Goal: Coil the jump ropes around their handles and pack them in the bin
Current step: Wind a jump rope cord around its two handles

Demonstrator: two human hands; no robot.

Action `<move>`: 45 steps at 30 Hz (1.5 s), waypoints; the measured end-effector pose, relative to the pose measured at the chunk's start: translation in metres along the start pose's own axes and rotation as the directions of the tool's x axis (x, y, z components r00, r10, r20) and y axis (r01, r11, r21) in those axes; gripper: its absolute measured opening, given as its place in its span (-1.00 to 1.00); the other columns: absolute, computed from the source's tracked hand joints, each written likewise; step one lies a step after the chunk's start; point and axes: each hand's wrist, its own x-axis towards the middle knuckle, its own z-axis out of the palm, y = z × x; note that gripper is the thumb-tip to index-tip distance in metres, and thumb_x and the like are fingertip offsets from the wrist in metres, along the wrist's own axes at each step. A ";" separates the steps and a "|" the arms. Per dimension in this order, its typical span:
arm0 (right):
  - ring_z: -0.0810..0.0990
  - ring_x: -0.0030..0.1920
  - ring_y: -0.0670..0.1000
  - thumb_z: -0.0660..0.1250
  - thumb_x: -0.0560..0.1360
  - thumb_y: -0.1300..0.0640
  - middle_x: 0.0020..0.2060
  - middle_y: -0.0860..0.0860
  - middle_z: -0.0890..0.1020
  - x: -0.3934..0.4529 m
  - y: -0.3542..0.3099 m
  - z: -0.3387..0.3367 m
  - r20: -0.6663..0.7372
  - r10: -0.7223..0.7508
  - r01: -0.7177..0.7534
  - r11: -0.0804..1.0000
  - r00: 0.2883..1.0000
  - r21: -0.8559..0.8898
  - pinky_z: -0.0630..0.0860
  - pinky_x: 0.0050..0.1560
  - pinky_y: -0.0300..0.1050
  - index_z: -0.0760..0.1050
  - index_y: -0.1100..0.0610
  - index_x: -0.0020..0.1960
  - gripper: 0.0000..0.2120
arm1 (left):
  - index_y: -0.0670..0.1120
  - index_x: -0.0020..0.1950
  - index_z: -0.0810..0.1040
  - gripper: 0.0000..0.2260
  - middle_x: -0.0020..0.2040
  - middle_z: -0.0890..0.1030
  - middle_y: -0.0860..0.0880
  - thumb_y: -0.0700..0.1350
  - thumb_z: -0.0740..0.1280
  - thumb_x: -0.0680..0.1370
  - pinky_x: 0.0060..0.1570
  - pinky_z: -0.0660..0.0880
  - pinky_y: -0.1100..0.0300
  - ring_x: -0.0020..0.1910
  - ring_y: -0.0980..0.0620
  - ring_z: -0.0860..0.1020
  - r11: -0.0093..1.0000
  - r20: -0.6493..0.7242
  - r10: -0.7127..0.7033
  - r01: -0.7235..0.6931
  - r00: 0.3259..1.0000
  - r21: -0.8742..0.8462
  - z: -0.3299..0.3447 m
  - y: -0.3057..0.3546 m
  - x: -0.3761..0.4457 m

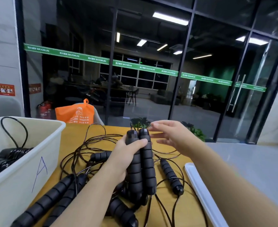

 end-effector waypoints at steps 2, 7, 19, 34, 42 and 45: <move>0.67 0.04 0.02 0.28 0.58 0.07 0.01 -0.01 0.70 -0.011 0.013 0.003 -0.004 -0.018 0.018 0.999 1.000 0.026 0.59 0.10 -0.04 0.58 0.08 0.14 -0.81 | -0.13 0.11 0.51 -0.81 -0.05 0.68 -0.22 -0.21 0.38 0.51 -0.08 0.61 -0.13 -0.10 -0.24 0.66 1.000 -0.020 0.013 -0.014 1.000 -0.012 -0.001 0.001 0.002; 0.66 0.08 0.05 0.30 0.58 0.03 0.07 0.03 0.68 -0.033 0.053 0.025 0.115 -0.035 0.022 0.993 0.993 0.116 0.57 0.15 0.05 0.53 0.01 0.23 -0.76 | -0.05 0.05 0.56 -0.83 -0.03 0.68 -0.13 -0.16 0.41 0.48 0.03 0.58 -0.13 -0.02 -0.17 0.64 0.999 -0.056 0.032 -0.032 0.998 0.007 -0.002 -0.004 0.007; 0.65 0.11 0.16 0.36 0.49 0.03 0.11 0.11 0.66 -0.061 0.094 0.048 0.188 -0.051 -0.026 0.922 0.981 0.386 0.61 -0.04 0.04 0.46 0.09 0.29 -0.61 | 0.05 0.00 0.60 -0.87 -0.04 0.70 -0.04 -0.11 0.42 0.48 0.03 0.57 -0.09 0.00 -0.09 0.65 0.999 -0.063 0.038 -0.040 0.997 -0.022 0.007 -0.021 0.010; 0.63 0.14 0.17 0.34 0.45 0.09 0.14 0.16 0.64 -0.066 0.093 0.049 0.363 0.013 -0.181 0.882 0.932 0.435 0.58 0.11 0.07 0.43 0.19 0.29 -0.57 | -0.05 0.19 0.51 -0.76 0.01 0.68 -0.13 -0.22 0.33 0.54 -0.11 0.59 -0.03 -0.02 -0.10 0.67 0.987 -0.058 0.082 -0.089 0.995 -0.132 0.007 -0.018 0.004; 0.41 0.19 -0.46 0.55 0.36 0.10 0.20 -0.43 0.40 -0.070 0.087 0.060 0.116 -0.170 0.183 0.976 0.979 -0.117 0.43 0.13 -0.46 0.12 -0.33 0.32 -0.21 | 0.24 -0.10 0.52 -0.78 -0.08 0.66 0.05 -0.12 0.39 0.48 0.11 0.55 -0.05 -0.02 0.02 0.64 0.960 -0.389 0.277 -0.269 0.879 0.076 0.017 -0.032 0.003; 0.47 0.19 -0.31 0.56 0.28 0.04 0.19 -0.34 0.45 -0.065 0.094 0.067 -0.048 -0.202 0.183 0.949 0.978 -0.257 0.50 0.16 -0.28 0.21 -0.24 0.33 -0.23 | 0.28 0.01 0.47 -0.71 -0.09 0.62 0.19 -0.15 0.37 0.50 0.05 0.51 0.18 -0.06 0.26 0.60 0.940 -0.340 0.342 -0.314 0.876 0.136 0.030 -0.038 -0.006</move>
